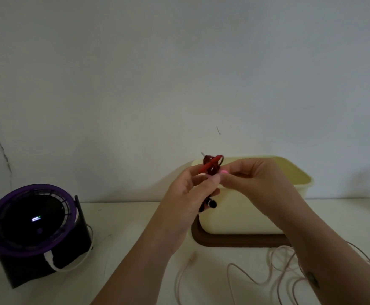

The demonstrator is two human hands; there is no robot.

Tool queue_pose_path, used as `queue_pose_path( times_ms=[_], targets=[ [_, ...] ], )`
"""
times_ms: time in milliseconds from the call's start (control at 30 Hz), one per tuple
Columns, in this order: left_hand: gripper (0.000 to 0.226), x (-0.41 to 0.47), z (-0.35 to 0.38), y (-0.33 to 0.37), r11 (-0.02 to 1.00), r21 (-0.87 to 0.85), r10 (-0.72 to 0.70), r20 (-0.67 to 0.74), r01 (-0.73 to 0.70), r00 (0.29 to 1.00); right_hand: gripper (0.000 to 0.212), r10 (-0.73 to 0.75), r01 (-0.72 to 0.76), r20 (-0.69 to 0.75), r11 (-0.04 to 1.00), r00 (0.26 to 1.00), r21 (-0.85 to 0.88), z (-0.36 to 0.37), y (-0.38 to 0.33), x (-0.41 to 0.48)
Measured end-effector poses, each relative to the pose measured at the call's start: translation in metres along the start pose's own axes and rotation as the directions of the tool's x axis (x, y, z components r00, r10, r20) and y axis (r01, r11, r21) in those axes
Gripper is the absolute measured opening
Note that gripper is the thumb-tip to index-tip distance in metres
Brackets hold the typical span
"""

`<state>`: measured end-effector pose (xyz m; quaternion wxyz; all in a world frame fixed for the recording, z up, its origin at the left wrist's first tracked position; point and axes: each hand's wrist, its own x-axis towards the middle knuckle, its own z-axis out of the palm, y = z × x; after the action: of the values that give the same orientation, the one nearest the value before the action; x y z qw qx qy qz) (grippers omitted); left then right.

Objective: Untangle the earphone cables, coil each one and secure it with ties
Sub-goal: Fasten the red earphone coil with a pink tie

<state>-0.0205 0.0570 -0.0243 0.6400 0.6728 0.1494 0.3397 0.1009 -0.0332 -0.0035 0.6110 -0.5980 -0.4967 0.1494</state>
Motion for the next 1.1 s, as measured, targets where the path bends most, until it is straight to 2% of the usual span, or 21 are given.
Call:
queue_pose_path(
  times_ms=[67, 133, 200, 267, 367, 467, 600, 667, 733, 967, 1100],
  targets=[
    [0.018, 0.000, 0.000, -0.002, 1.000, -0.007, 0.004, -0.039, -0.004, 0.999, 0.005, 0.003, -0.001, 0.023, 0.998, 1.000, -0.066, 0.006, 0.000, -0.001],
    [0.013, 0.000, 0.002, -0.002, 0.993, -0.112, -0.040, -0.052, 0.034, 0.998, 0.004, 0.015, -0.015, 0.005, 0.994, 1.000, -0.106, 0.010, 0.001, -0.001],
    [0.013, 0.000, 0.004, 0.000, 0.959, -0.270, -0.101, -0.054, 0.083, 0.993, 0.003, 0.029, -0.029, -0.003, 0.995, 1.000, -0.091, 0.012, 0.001, 0.000],
    [0.015, 0.001, 0.003, 0.001, 0.942, -0.321, -0.125, -0.072, 0.096, 0.990, 0.003, 0.030, -0.030, -0.003, 0.998, 1.000, -0.055, 0.014, 0.001, 0.000],
    [0.019, 0.003, -0.002, 0.003, 0.975, -0.222, -0.058, -0.119, 0.030, 0.991, 0.005, 0.022, -0.022, -0.011, 1.000, 1.000, -0.013, 0.014, 0.001, -0.001],
    [0.022, 0.004, -0.005, 0.003, 0.994, -0.103, 0.029, -0.099, -0.040, 0.995, 0.003, 0.016, -0.016, 0.002, 1.000, 1.000, 0.001, 0.011, 0.000, 0.000],
    [0.022, 0.003, -0.008, 0.003, 0.992, -0.126, 0.006, 0.007, -0.005, 1.000, 0.003, 0.012, -0.011, 0.015, 0.999, 1.000, -0.036, 0.008, 0.000, -0.001],
    [0.033, 0.002, -0.009, 0.002, 0.992, -0.118, -0.028, 0.069, 0.036, 0.997, 0.003, 0.009, -0.009, 0.008, 0.999, 1.000, -0.039, 0.009, 0.001, -0.001],
    [0.042, 0.002, -0.010, -0.002, 0.998, -0.036, -0.053, 0.104, 0.057, 0.993, 0.002, 0.006, -0.006, 0.017, 1.000, 1.000, -0.004, 0.010, 0.002, 0.000],
    [0.029, 0.005, -0.014, 0.002, 0.992, 0.118, 0.038, 0.086, -0.048, 0.996, 0.001, 0.006, -0.005, 0.075, 1.000, 0.997, -0.008, 0.004, 0.003, 0.002],
    [0.022, 0.002, -0.014, 0.004, 0.995, 0.081, 0.042, 0.130, -0.053, 0.991, 0.003, -0.007, 0.004, 0.117, 1.000, 0.993, 0.026, 0.000, 0.004, 0.003]
  ],
)
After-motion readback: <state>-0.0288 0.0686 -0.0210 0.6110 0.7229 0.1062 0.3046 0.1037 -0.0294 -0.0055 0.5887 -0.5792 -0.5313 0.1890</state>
